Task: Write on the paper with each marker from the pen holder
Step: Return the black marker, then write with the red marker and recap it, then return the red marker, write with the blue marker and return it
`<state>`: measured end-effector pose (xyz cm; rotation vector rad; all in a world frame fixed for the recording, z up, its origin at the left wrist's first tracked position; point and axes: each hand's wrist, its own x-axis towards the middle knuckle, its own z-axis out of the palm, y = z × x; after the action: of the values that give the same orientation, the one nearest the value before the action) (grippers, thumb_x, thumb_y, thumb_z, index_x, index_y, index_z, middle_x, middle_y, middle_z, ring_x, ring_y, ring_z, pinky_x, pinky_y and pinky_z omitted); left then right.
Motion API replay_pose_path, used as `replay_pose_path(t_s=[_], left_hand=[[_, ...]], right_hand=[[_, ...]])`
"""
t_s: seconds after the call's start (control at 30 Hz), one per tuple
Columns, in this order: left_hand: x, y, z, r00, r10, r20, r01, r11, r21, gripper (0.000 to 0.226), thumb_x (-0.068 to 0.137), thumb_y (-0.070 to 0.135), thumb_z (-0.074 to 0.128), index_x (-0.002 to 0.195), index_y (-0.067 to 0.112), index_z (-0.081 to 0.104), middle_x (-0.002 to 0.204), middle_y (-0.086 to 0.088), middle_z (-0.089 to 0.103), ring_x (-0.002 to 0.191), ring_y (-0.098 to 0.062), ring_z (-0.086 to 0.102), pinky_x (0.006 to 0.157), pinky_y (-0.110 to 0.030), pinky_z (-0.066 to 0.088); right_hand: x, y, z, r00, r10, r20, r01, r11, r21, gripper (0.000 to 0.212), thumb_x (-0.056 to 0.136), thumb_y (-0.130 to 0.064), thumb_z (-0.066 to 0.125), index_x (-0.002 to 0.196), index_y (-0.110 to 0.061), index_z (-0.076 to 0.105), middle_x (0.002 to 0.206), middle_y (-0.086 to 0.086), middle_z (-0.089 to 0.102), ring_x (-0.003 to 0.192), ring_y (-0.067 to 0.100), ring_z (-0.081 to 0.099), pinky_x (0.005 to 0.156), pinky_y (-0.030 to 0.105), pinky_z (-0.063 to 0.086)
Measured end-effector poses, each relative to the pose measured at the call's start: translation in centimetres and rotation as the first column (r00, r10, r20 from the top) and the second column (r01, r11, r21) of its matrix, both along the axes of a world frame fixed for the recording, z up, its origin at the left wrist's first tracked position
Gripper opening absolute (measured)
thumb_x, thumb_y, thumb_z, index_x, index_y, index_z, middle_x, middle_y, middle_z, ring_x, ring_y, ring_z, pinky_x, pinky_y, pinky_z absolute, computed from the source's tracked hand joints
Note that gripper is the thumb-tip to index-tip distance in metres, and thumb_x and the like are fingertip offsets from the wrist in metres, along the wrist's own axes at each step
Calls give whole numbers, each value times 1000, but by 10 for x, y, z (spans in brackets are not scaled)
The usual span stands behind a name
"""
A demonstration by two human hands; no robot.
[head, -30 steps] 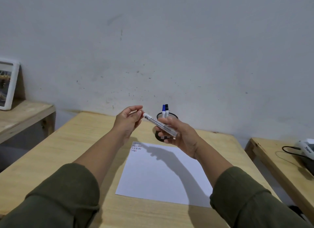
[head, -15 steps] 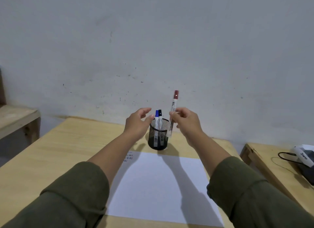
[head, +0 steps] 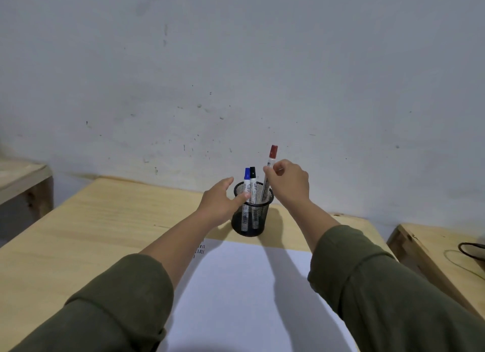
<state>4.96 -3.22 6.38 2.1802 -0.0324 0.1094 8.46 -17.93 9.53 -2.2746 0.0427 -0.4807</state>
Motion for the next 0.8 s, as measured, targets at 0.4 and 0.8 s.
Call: replay_pose_path(t_s=[0.4, 0.8], left_hand=[[4, -6, -7, 1000, 14, -17, -14, 1000, -23, 63, 85, 40, 60, 141, 22, 37, 148, -3, 40, 139, -21, 32, 109, -29, 27], [5, -6, -11, 999, 34, -34, -36, 998, -56, 63, 84, 40, 61, 140, 25, 38, 146, -3, 44, 137, -22, 35, 106, -29, 30]], right_hand=[[13, -2, -31, 977, -98, -191, 100, 995, 2, 33, 83, -41, 58, 105, -22, 73, 107, 3, 71, 122, 28, 44, 92, 35, 44], [14, 4, -35, 978, -18, -207, 45, 991, 126, 55, 78, -32, 67, 130, -24, 51, 114, 6, 59, 119, 26, 51, 89, 32, 43]])
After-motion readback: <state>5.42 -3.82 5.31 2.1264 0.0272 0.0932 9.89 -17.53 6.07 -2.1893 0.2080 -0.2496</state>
